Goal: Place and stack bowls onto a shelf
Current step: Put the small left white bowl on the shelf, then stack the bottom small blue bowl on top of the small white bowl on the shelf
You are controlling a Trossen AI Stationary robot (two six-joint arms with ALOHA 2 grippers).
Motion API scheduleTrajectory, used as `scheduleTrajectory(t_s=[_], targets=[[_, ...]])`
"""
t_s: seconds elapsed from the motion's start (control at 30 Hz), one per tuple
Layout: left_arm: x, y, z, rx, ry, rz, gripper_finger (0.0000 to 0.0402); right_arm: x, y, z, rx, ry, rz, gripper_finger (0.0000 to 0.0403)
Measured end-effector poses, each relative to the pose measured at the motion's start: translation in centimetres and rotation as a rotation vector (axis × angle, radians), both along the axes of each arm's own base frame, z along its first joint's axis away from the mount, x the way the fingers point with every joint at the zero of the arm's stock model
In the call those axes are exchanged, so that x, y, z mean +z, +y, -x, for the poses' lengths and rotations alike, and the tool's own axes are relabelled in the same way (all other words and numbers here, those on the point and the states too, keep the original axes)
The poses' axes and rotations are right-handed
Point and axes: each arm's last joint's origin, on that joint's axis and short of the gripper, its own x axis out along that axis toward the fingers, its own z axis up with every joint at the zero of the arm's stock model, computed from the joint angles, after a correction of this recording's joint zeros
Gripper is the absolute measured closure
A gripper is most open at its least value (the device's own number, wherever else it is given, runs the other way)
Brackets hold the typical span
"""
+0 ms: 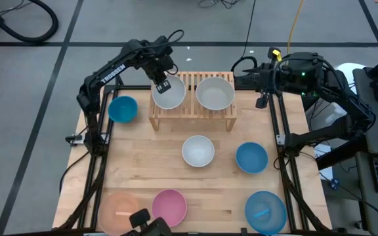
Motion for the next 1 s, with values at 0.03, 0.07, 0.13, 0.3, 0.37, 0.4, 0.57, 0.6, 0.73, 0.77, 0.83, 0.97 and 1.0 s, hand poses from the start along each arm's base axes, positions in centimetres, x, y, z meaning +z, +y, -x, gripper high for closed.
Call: scheduleTrajectory(t_s=[0.03,0.07,0.13,0.3,0.37,0.4,0.57,0.6,0.73,0.77,0.83,0.97,1.0], targets=[[-0.1,-0.1,-0.1,-0.004,0.006,-0.001,0.0374,0.0,0.0,0.0,0.0,0.0,0.0,0.0314],[-0.1,-0.1,-0.1,-0.007,0.01,-0.001,0.0366,0.0,0.0,0.0,0.0,0.0,0.0,0.0314],[-0.2,-0.2,-0.3,-0.012,0.004,-0.009,0.0355,0.0,0.0,0.0,0.0,0.0,0.0,0.0314],[-0.1,-0.2,-0.6,-0.009,-0.019,-0.022,0.0347,0.0,0.0,0.0,0.0,0.0,0.0,0.0314],[-0.1,-0.2,-0.6,0.008,-0.023,-0.018,0.0347,0.0,0.0,0.0,0.0,0.0,0.0,0.0314],[0.0,-0.2,-0.6,0.012,-0.024,-0.016,0.0346,0.0,0.0,0.0,0.0,0.0,0.0,0.0314],[0.5,-0.5,-0.2,0.008,-0.034,-0.027,0.0345,0.0,0.0,0.0,0.0,0.0,0.0,0.0314],[0.8,-0.6,-0.1,0.008,-0.039,-0.031,0.0345,0.0,0.0,0.0,0.0,0.0,0.0,0.0314],[1.6,-1.0,0.4,0.008,-0.059,-0.047,0.0344,0.0,0.0,0.0,0.0,0.0,0.0,0.0314],[1.9,-1.1,0.6,0.009,-0.067,-0.054,0.0344,0.0,0.0,0.0,0.0,0.0,0.0,0.0314],[2.3,-1.1,0.8,0.011,-0.089,-0.071,0.0344,0.0,0.0,0.0,0.0,0.0,0.0,0.0314],[2.9,-1.4,1.2,-0.002,-0.097,-0.096,0.0344,0.0,0.0,0.0,0.0,0.0,0.0,0.0314],[3.1,-1.5,1.3,-0.009,-0.094,-0.106,0.0344,0.0,0.0,0.1,0.0,0.004,-0.001,0.0314]])
